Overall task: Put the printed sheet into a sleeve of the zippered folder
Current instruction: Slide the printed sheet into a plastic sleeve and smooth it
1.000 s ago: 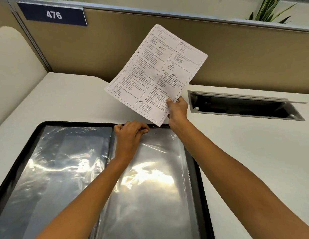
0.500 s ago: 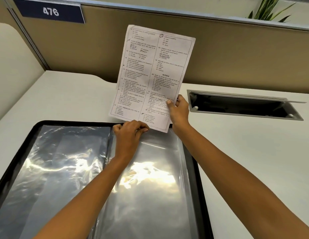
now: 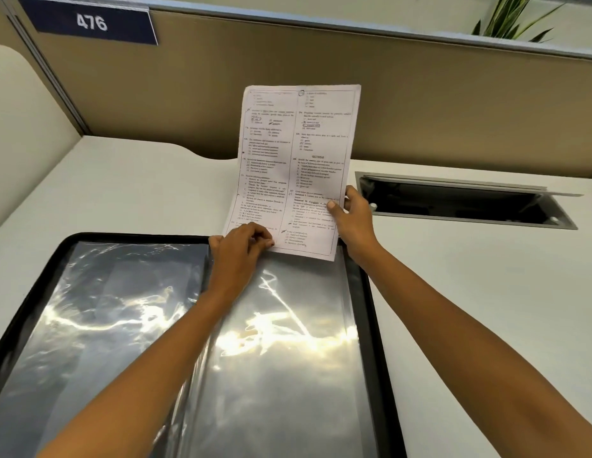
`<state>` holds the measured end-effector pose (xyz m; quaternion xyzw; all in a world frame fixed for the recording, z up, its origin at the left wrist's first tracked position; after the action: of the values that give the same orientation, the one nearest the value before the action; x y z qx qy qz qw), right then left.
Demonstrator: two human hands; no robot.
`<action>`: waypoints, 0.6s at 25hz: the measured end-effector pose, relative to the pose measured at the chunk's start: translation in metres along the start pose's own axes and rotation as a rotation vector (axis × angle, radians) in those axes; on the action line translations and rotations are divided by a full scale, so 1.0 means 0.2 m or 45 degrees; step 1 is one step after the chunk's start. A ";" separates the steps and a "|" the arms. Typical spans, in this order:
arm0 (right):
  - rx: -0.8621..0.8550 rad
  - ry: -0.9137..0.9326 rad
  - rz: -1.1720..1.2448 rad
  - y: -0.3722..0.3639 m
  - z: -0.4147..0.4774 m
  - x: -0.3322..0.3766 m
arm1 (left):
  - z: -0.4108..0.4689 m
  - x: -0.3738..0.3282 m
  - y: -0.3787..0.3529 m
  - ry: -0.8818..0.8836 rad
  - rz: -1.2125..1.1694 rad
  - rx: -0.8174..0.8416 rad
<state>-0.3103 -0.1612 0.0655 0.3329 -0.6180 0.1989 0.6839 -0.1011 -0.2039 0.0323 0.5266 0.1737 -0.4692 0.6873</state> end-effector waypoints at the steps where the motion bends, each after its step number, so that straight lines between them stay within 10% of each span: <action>1: 0.005 -0.036 0.040 0.01 0.01 -0.01 | 0.01 0.02 0.02 0.024 -0.056 0.049; 15: 0.149 0.019 0.037 0.02 0.06 -0.01 | 0.13 0.15 0.19 -0.077 0.023 0.192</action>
<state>-0.3227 -0.1668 0.0654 0.3616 -0.6049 0.2472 0.6650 -0.0612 -0.2412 0.0416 0.5639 0.1122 -0.4905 0.6549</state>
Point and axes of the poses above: each hand's wrist, its own z-axis towards the middle knuckle, its own y-axis out of the back of the hand, x = y × z, the point moved 3 cm from there along z, towards the middle knuckle, and after that the axes turned 10 degrees about -x, right-handed, at the moved point
